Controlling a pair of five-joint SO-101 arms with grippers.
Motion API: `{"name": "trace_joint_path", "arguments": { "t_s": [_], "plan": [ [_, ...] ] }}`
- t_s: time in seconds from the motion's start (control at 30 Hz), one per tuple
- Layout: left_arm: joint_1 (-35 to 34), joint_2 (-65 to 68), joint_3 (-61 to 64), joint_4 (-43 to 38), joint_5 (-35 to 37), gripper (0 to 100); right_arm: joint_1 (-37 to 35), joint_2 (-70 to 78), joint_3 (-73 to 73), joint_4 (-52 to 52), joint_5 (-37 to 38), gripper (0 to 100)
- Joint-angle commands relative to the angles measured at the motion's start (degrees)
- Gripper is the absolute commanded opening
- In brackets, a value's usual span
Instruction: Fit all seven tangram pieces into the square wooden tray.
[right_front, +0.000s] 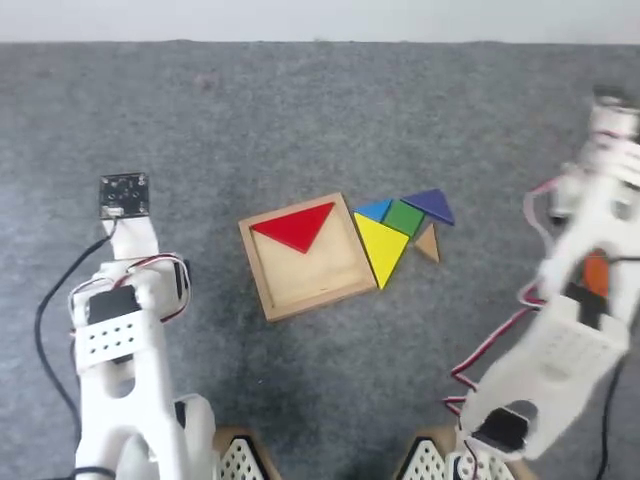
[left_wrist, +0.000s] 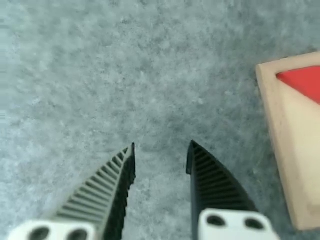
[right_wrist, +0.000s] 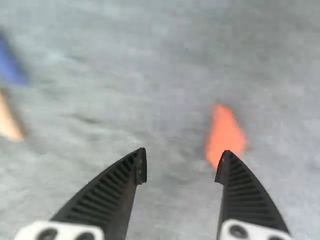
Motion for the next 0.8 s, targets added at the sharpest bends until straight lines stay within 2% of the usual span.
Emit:
{"name": "trace_joint_path", "arguments": {
  "t_s": [0.0, 0.2, 0.33, 0.47, 0.77],
  "plan": [
    [1.8, -0.1, 0.0, -1.1, 0.3, 17, -10.3, -2.5, -0.5, 0.2, -3.7, 23.7],
    [1.9, -0.1, 0.0, -1.1, 0.3, 17, -25.9, -0.1, -0.5, -4.7, -10.2, 23.7],
    [1.8, -0.1, 0.0, -1.1, 0.2, 17, -32.1, 2.5, -0.5, -8.5, -12.4, 23.7],
    [1.8, -0.1, 0.0, -1.1, 0.2, 17, -35.2, 8.9, -0.5, -10.9, -12.6, 23.7],
    [1.9, -0.1, 0.0, -1.1, 0.1, 17, -34.9, 17.8, -0.6, -9.4, -12.2, 23.7]
  ]
}}
